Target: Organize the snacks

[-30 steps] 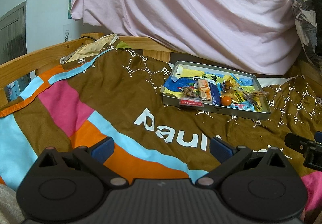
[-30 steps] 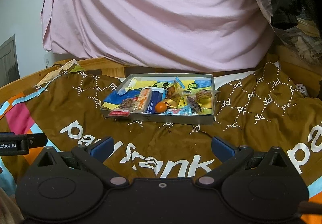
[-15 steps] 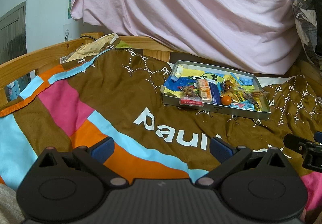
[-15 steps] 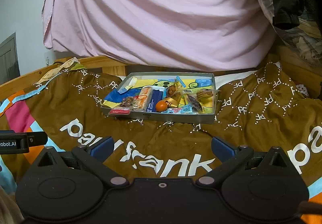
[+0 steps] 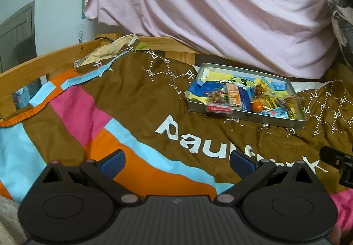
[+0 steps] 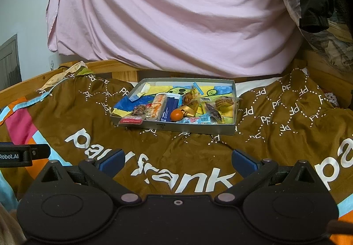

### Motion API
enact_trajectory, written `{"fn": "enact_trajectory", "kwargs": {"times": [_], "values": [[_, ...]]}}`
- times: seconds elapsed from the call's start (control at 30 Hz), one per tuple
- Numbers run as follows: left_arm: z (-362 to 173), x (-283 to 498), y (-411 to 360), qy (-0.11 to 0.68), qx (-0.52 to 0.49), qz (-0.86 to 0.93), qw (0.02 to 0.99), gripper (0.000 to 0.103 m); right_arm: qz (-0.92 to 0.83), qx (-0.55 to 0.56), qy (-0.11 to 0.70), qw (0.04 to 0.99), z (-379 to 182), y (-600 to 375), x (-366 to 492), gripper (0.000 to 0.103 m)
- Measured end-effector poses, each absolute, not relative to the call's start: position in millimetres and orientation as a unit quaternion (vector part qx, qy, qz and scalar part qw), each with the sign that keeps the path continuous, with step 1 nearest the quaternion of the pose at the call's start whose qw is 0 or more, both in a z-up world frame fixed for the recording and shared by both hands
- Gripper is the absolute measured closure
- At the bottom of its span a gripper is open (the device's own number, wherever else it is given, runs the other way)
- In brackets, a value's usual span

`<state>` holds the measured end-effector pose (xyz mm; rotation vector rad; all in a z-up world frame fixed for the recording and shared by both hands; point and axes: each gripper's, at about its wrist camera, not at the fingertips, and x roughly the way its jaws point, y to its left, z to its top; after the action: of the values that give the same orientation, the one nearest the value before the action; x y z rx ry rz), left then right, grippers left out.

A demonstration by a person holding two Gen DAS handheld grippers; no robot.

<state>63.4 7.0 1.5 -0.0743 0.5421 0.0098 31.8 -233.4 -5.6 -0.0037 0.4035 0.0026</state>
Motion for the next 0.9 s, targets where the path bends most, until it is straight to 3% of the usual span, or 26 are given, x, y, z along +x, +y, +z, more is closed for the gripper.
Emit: {"fn": "enact_trajectory", "kwargs": {"times": [0.9], "values": [[2.6,62.7,3.8,0.268,-0.018,0.008,0.963,0.000,0.002,-0.008,0.203,0.979,-7.3,-234.4,31.3,0.001]]}}
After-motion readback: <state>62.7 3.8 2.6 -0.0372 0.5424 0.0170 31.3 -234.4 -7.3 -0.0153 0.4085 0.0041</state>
